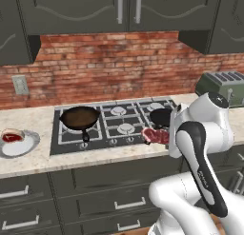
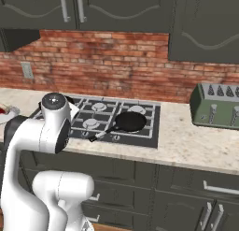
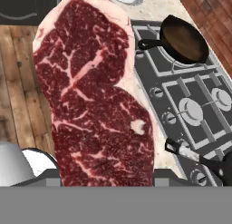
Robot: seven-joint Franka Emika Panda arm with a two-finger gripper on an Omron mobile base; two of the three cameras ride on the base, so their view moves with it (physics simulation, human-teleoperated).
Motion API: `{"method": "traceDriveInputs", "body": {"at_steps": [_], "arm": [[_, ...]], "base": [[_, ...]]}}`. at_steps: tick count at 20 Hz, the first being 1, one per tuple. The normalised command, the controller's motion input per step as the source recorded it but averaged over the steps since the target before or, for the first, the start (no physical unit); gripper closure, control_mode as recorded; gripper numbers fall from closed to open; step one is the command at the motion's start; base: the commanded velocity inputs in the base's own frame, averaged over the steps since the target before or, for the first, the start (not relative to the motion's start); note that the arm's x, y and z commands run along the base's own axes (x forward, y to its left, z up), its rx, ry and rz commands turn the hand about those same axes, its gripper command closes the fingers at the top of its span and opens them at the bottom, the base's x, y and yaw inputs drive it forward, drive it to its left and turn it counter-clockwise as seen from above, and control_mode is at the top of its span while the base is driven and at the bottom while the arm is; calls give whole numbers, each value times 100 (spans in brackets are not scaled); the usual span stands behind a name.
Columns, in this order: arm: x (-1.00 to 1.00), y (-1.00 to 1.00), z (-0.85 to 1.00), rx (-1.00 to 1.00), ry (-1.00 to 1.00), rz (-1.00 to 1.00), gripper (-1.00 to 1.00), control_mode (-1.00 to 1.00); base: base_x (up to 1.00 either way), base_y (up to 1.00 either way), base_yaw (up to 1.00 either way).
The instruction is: Place one of the steaks on the plate and the other in the bowl. Then place the bowl in the fridge.
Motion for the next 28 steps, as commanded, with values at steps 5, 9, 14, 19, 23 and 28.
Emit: {"method": "traceDriveInputs", "body": {"at_steps": [5,9,14,19,23,28], "arm": [[0,0,0,0,0,0,100,100],[0,0,0,0,0,0,100,100],[0,0,0,0,0,0,100,100],[0,0,0,0,0,0,100,100],[0,0,0,0,0,0,100,100],[0,0,0,0,0,0,100,100]], "base": [[-67,24,0],[0,99,1],[9,100,0],[2,100,0],[12,100,0],[29,100,0]]}}
